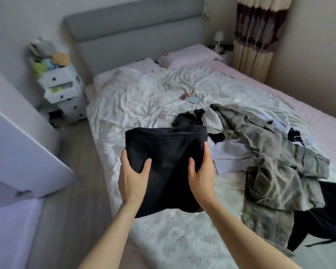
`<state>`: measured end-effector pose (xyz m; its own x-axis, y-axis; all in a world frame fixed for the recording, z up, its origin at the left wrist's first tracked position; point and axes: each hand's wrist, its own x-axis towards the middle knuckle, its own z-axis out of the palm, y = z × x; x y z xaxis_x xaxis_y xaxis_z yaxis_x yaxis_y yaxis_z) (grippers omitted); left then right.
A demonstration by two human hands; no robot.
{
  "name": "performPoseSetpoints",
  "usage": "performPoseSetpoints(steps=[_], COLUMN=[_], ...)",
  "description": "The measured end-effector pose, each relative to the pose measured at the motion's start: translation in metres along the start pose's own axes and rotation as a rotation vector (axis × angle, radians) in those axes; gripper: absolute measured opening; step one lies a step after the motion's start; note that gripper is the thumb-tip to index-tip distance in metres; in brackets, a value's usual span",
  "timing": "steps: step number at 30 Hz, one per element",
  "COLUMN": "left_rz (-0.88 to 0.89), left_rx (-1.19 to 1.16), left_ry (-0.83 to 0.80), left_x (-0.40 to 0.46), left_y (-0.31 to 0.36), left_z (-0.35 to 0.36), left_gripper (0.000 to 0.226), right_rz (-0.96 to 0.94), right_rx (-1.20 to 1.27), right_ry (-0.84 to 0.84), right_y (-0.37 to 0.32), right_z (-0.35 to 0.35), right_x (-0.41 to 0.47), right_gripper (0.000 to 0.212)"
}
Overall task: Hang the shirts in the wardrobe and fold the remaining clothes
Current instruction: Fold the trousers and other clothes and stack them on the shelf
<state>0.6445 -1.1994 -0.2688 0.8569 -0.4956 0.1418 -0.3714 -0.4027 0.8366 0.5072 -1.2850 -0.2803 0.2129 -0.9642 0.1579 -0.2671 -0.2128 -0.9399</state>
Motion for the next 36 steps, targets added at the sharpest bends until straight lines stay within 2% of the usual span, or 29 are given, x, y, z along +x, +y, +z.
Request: performPoseSetpoints(steps=[2,5,10,15,19,23,29,36], left_rz=[0.013,0.035,0.078,0.125,0.141,0.125,0.116,0.08], left_rx=[-0.039,0.02,0.113,0.165,0.183,0.165,0.09,0.097], left_ry=[0.107,0.281,0.418,0.601,0.763,0.82,0.882,1.02], left_x=[0.001,0.005,0.018,0.039,0.054,0.073,0.109,0.192], left_y=[0.007,0.014,0.02,0.002,-0.012,-0.025,-0.041,-0.057], left_z=[-0.045,-0.119,-0.225,-0.362,-0.432,-0.479,-0.513,-0.562], left_gripper=[0.076,0.075,0.071,0.068,0.066,0.066,0.068,0.066], right_rz=[-0.062,-0.164,-0.287,-0.369,-0.416,-0.449,-0.495,-0.588], right_rx=[0.052,0.124,0.206,0.304,0.346,0.395,0.4,0.459], right_ry=[-0.03,-0.096,-0.172,-0.242,-0.256,-0.293,-0.342,-0.436], right_y=[-0.033,-0.09,-0.167,-0.27,-0.327,-0.369,-0.407,-0.461], right_z=[0.018,0.047,0.103,0.189,0.243,0.288,0.335,0.436], right_x=[-0.011,-0.033,-0.06,-0.12,-0.155,-0.172,-0.168,-0.141], right_gripper=[0.059,0.055,0.052,0.051,0.051,0.05,0.049,0.048])
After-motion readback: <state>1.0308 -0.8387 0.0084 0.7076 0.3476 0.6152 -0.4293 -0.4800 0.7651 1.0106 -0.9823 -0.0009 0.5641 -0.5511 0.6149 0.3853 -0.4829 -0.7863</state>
